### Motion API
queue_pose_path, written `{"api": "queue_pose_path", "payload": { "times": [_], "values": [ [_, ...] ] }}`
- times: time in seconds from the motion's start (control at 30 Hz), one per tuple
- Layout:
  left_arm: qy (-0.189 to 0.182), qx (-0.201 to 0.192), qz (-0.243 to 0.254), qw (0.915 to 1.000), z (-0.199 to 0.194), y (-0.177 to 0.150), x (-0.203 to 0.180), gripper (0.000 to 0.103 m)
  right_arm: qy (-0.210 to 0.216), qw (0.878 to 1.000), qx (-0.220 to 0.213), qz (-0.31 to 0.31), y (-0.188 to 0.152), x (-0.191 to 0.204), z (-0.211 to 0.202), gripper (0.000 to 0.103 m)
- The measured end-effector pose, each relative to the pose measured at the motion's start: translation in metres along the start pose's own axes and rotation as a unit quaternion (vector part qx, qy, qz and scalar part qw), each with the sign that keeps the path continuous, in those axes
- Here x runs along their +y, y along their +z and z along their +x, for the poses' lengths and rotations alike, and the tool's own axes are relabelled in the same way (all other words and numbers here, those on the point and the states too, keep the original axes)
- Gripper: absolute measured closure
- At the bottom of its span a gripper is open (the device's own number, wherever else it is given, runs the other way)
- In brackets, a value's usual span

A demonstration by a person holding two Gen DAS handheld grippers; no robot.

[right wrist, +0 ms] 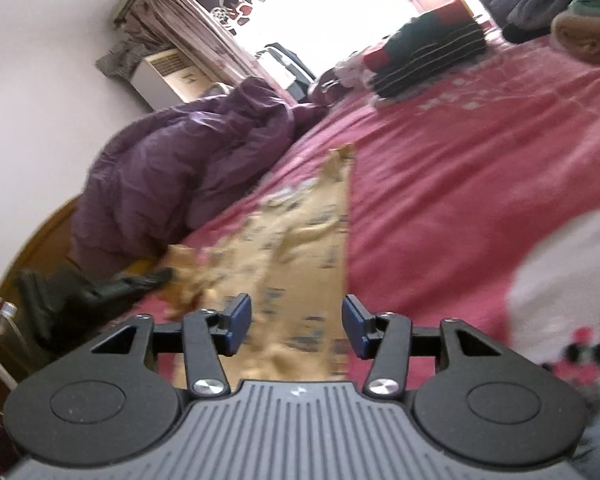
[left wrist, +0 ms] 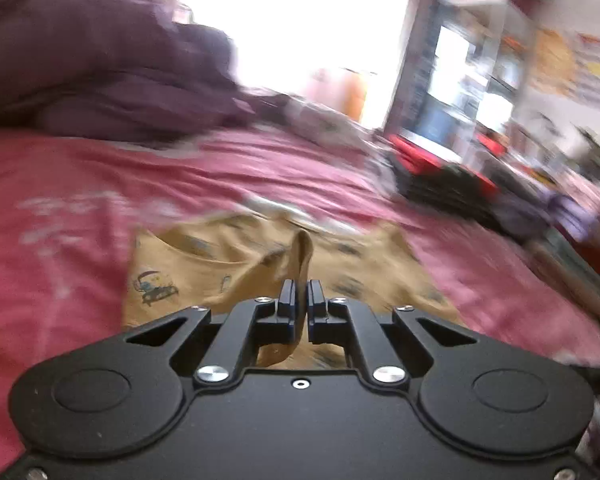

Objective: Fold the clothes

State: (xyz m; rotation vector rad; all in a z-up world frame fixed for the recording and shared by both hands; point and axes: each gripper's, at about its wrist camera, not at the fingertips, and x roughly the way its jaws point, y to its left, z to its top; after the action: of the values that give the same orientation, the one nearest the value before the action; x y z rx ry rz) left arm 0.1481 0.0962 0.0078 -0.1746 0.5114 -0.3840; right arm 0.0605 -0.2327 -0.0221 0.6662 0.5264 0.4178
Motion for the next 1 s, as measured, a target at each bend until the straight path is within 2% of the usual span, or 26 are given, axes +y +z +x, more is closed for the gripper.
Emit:
{"api": "queue_pose_path", "payload": {
  "times": [0.03,0.07,0.1,0.17,0.23,0.33,0.43,0.7,1.0],
  "values": [
    [-0.017,0.012,0.01,0.9997,0.0,-0.001,-0.001,0.085,0.008,1.0,0.004,0.005,0.0,0.004,0.003,0.048],
    [-0.016,0.012,0.012,0.9997,-0.003,-0.001,0.0,0.066,0.014,1.0,0.009,0.011,0.001,0.009,0.007,0.047],
    [-0.014,0.01,0.005,0.9998,-0.007,-0.001,0.004,0.061,0.021,0.999,0.015,0.019,0.0,0.013,0.012,0.047],
    [-0.013,-0.001,-0.019,0.9997,-0.019,0.0,0.016,0.06,0.036,0.998,0.027,0.045,-0.002,0.018,0.025,0.046],
    [-0.014,-0.015,-0.048,0.9986,-0.032,0.001,0.031,0.06,0.04,0.997,0.044,0.045,-0.004,0.028,0.042,0.043],
    [0.011,-0.02,-0.082,0.9964,-0.04,0.0,0.048,0.06,0.045,0.996,0.068,0.033,-0.006,0.046,0.07,0.043],
    [0.026,-0.016,-0.11,0.9935,-0.043,-0.001,0.06,0.06,0.051,0.993,0.083,0.068,-0.008,0.057,0.099,0.043],
    [0.023,-0.033,-0.129,0.9908,-0.059,0.004,0.07,0.06,0.009,0.976,0.112,0.185,-0.016,0.057,0.156,0.04],
    [0.018,-0.031,-0.145,0.9888,-0.063,0.007,0.08,0.058,0.004,0.977,0.093,0.193,-0.016,0.061,0.172,0.041]
  ]
}}
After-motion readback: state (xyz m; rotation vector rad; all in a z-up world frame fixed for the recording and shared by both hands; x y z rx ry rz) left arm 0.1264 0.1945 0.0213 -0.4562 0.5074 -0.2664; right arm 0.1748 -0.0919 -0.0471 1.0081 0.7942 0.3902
